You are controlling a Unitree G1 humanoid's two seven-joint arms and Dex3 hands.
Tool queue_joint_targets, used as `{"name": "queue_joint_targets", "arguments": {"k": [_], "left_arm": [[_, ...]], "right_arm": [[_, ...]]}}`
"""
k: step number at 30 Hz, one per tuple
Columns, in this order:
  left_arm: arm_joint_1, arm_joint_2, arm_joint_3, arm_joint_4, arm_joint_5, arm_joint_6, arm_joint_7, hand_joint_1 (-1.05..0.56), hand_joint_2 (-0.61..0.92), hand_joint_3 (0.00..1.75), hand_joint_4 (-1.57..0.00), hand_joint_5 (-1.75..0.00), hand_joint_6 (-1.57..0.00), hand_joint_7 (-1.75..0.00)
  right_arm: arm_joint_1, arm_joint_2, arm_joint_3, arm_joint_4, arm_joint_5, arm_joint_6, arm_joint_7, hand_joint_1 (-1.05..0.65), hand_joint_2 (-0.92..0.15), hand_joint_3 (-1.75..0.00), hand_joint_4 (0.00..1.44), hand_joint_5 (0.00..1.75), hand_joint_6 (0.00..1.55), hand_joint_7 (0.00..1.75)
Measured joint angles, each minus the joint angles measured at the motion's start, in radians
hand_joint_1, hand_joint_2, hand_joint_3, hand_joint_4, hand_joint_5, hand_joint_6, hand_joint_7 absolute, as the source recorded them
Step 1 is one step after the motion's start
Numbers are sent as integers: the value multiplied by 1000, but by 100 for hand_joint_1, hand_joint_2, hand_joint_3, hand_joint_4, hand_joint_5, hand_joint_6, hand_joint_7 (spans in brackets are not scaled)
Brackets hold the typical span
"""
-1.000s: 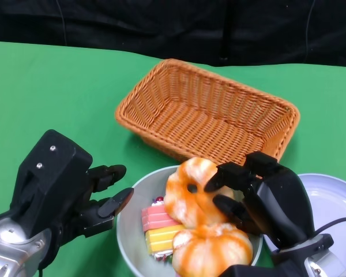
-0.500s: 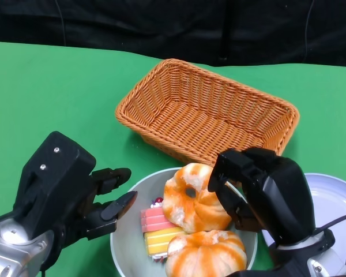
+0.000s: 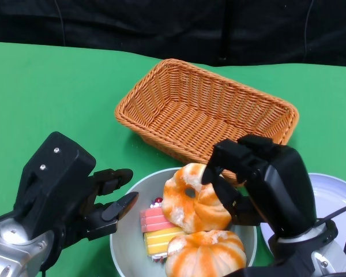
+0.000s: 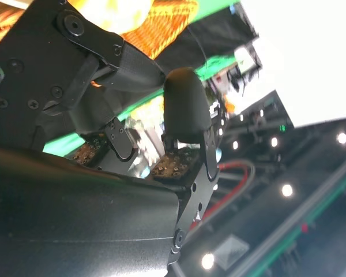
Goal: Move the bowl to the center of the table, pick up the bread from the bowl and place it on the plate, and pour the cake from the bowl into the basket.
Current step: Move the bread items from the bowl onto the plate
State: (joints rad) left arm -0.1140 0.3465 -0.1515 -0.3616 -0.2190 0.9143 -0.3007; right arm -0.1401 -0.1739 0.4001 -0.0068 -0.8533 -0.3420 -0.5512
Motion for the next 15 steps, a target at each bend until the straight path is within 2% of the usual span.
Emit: {"name": "queue_joint_targets", "arguments": {"k": [1,2,4,7,8,9,12,15], "left_arm": [[0,0,0,0,1,0,0,-61,92,58,-12,-8,-11,-1],[0,0,0,0,1,0,0,-62,92,58,-12,-8,-11,-1],[0,0,0,0,3,0,0,-63,92,58,-12,-8,-11,-1],[0,0,0,0,6,0,0,-63,92,58,-12,-8,-12,-1],[0,0,0,0,8,0,0,-62,92,59,-13,-8,-12,-1],[0,0,0,-1,10,0,0,-61,92,59,-13,-8,-12,-1],[0,-1,0,-1,19,0,0,-60,92,60,-13,-8,-13,-1],[0,-2,-1,-1,20,-1,0,-60,92,60,-12,-8,-13,-1]], "right_arm": [[9,3,2,-31,0,39,65,-38,-63,-53,54,88,68,30],[17,5,5,-53,-2,70,116,-41,-73,-33,47,81,63,22],[31,11,15,-87,-9,127,202,-47,-84,-13,36,75,57,14],[37,17,29,-113,-24,179,268,-50,-89,-4,27,75,52,10],[37,19,33,-124,-31,199,295,-56,-91,-2,12,74,43,5],[36,22,37,-131,-38,223,328,-58,-91,-1,6,76,40,3],[35,26,47,-133,-53,289,408,-63,-92,-1,1,67,33,1],[24,30,60,-123,-69,315,433,-65,-92,0,0,62,30,0]]}}
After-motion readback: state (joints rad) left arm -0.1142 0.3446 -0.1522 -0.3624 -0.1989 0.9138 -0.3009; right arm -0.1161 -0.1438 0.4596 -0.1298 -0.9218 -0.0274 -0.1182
